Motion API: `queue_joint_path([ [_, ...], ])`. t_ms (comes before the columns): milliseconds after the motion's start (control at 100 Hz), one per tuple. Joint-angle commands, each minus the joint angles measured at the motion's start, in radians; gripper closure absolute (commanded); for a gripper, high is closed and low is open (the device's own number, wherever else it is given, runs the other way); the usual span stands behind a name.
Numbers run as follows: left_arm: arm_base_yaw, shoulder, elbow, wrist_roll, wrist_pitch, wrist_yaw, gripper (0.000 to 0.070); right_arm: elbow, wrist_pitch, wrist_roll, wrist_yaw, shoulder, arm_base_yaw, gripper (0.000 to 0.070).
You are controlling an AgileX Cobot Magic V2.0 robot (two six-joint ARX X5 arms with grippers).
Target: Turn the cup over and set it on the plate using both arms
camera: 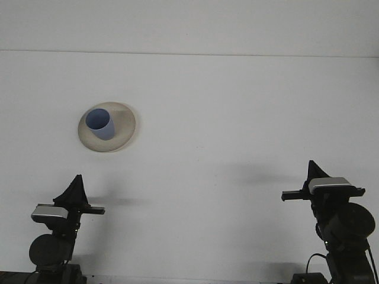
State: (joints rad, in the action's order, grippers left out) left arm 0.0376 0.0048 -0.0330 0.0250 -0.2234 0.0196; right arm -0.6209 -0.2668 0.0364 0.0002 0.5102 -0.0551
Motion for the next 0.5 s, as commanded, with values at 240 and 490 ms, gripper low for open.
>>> queue_joint_path([
  [240,0.000,-0.002,0.019,0.006,-0.010,-0.004,0.0689,0.053,0.090,-0.010,0.000,-0.128,0.009,0.0700],
  [490,0.000,-0.002,0.019,0.006,-0.010,-0.004,0.0689,0.245,0.222,-0.010,0.000,-0.322,0.020,0.0700],
])
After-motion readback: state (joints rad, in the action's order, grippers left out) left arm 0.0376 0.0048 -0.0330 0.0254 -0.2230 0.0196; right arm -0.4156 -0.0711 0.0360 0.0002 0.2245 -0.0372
